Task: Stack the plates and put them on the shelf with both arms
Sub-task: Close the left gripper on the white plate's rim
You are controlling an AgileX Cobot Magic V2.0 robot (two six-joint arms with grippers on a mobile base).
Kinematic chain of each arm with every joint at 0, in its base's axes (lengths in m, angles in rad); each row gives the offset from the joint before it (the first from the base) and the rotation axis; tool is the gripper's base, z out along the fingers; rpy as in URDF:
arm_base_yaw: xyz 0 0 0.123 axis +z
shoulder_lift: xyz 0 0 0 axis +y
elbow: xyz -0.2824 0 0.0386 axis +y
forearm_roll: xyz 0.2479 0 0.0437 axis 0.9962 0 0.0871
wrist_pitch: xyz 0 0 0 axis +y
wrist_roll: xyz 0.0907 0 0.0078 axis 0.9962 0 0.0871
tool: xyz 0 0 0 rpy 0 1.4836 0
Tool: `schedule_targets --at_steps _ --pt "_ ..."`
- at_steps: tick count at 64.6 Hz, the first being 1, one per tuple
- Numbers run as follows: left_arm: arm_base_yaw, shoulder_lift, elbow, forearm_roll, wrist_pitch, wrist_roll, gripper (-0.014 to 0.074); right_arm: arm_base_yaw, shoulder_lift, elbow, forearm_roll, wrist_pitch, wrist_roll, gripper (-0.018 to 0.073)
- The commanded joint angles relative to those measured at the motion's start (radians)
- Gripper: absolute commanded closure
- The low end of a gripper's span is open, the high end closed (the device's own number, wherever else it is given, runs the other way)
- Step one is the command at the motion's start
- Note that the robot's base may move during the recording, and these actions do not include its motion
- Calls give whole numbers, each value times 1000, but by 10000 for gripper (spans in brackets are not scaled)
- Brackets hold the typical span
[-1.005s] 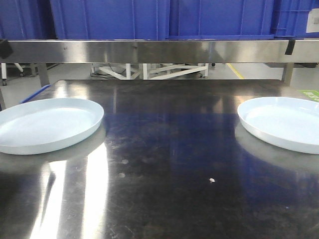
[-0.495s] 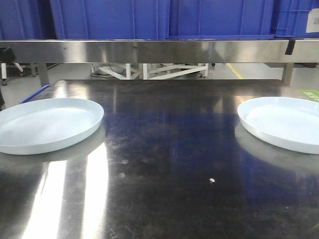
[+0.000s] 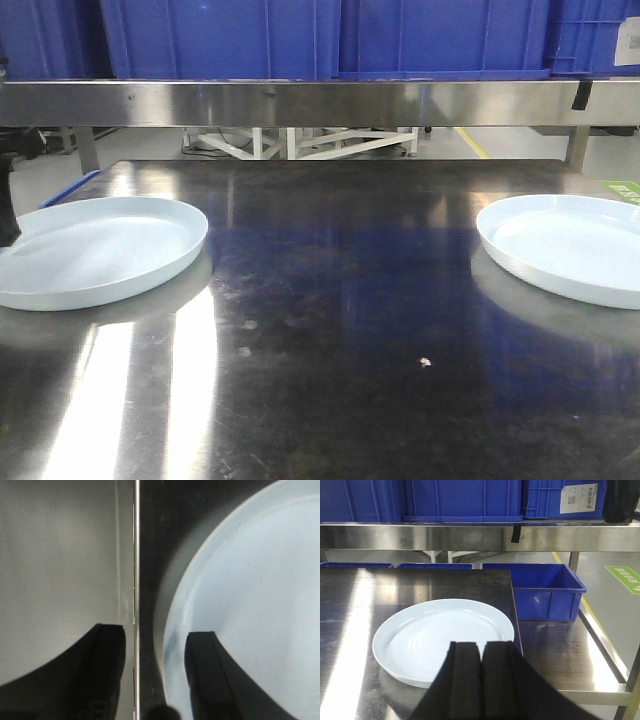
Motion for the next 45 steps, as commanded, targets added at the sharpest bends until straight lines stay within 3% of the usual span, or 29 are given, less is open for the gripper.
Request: schedule_targets --at_steps 1,31,45 --pt "-10 -41 -32 -19 -15 -12 234 -5 -18 2 -8 -86 -3 504" --pt "-10 -38 -32 -15 -3 -12 239 -5 -18 2 -8 -86 -3 504" --pt "-10 -28 -32 -11 9 -12 378 -5 -18 2 -8 -86 -3 504"
